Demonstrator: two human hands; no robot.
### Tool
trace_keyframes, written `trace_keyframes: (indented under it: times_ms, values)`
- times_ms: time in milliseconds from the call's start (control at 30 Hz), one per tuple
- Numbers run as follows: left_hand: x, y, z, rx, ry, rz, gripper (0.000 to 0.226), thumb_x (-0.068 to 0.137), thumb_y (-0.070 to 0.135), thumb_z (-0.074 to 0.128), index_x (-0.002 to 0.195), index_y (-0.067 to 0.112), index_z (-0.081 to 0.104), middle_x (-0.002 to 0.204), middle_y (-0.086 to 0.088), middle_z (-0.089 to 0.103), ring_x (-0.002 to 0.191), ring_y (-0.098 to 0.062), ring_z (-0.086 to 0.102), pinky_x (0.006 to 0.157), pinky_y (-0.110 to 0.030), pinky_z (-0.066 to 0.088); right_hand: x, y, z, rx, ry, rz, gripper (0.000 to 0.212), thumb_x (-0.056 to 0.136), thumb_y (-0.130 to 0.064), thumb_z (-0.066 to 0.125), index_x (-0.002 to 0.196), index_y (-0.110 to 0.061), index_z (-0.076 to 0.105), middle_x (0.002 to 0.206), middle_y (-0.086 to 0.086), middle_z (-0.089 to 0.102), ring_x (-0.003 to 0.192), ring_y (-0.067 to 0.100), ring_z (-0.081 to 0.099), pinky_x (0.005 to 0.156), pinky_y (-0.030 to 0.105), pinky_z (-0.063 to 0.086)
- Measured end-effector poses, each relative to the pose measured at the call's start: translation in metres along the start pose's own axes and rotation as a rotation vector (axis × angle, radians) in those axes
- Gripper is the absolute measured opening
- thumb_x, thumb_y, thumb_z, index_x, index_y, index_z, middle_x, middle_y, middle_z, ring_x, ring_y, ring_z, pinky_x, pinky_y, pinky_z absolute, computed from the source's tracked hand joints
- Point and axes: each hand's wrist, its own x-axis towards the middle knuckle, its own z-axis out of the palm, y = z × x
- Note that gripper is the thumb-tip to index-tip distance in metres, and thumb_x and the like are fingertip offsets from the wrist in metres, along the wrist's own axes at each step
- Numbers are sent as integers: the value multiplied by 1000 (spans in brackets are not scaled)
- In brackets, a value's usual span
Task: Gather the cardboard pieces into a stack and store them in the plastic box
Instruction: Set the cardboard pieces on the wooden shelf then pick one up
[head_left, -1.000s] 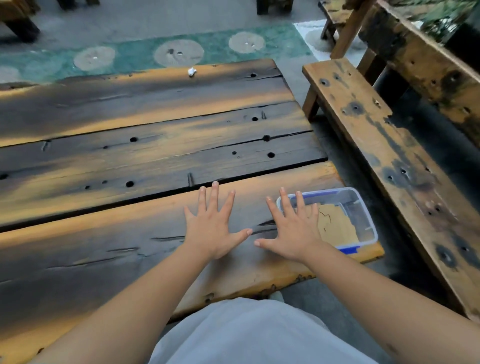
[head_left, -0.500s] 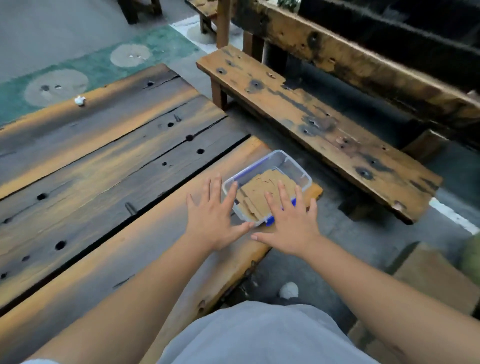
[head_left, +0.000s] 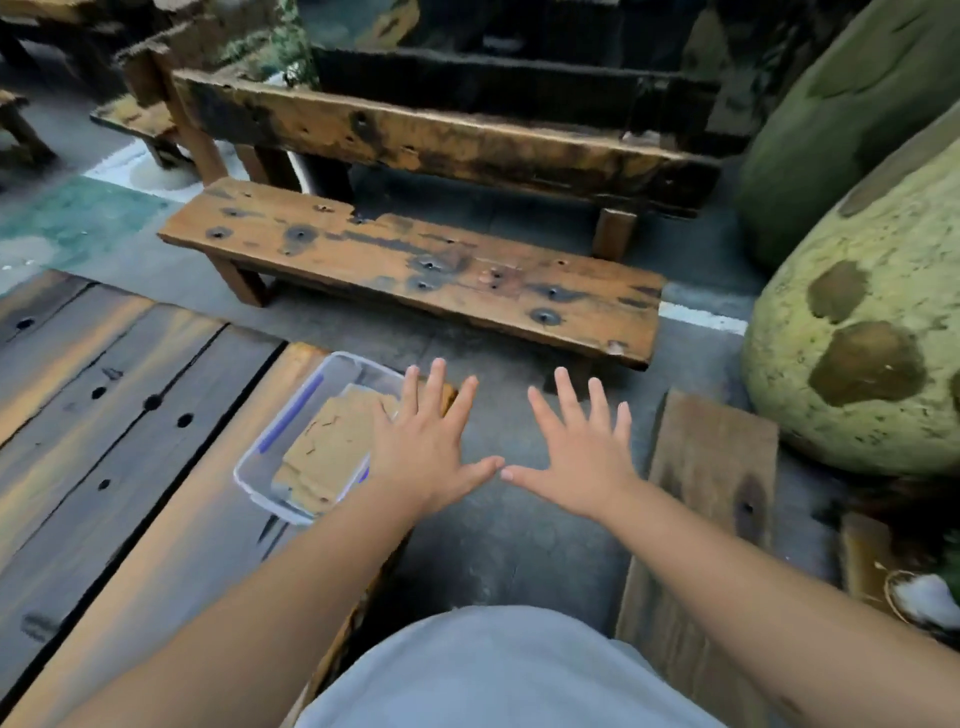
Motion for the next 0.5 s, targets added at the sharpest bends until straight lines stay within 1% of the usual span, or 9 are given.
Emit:
trace_keyframes:
  times_ms: [67, 100, 167, 233, 400, 500]
  values:
    - [17, 33, 4, 40, -10, 73, 99, 66, 88, 22, 149, 38, 0, 161, -4, -8, 146, -31, -8, 106, -67, 16, -6, 33, 1, 9, 15, 87, 113, 53, -101, 13, 149, -43, -3, 160, -8, -21, 145, 34, -16, 110, 64, -5]
    - [33, 66, 8, 65, -20, 145, 99, 66, 89, 20, 149, 38, -2, 161, -4, -8, 146, -31, -9, 106, -67, 15, -16, 64, 3, 32, 20, 172, 113, 53, -101, 14, 149, -43, -3, 160, -8, -22, 145, 34, -17, 110, 64, -5]
    - [43, 81, 10, 67, -7, 180, 99, 66, 89, 18, 148, 39, -2, 161, -3, -8, 146, -31, -8, 106, -67, 13, -22, 79, 3, 47, 12, 193, 111, 54, -100, 15, 149, -44, -3, 159, -8, -25, 144, 32, -20, 109, 62, -8]
    - [57, 115, 15, 74, -12, 270, 99, 66, 90, 16, 148, 38, 0, 161, -3, -7, 146, -32, -8, 106, -68, 14, -37, 109, 2, 69, 7, 283, 110, 55, -99, 14, 149, -44, -4, 158, -8, -28, 144, 32, -23, 109, 61, -10]
    - [86, 198, 20, 95, -25, 492, 98, 67, 88, 18, 149, 36, 3, 161, -5, -4, 146, -33, -4, 105, -68, 15, -76, 173, -4, 105, 28, 518, 107, 59, -96, 13, 150, -42, -6, 159, -5, -26, 144, 34, -20, 111, 62, -5]
    - [102, 245, 21, 108, -26, 652, 98, 67, 88, 17, 149, 36, 3, 161, -5, -2, 146, -32, -3, 104, -68, 16, -98, 202, -6, 130, 48, 655, 102, 65, -93, 17, 149, -41, -6, 159, -5, -25, 144, 35, -20, 111, 62, -6]
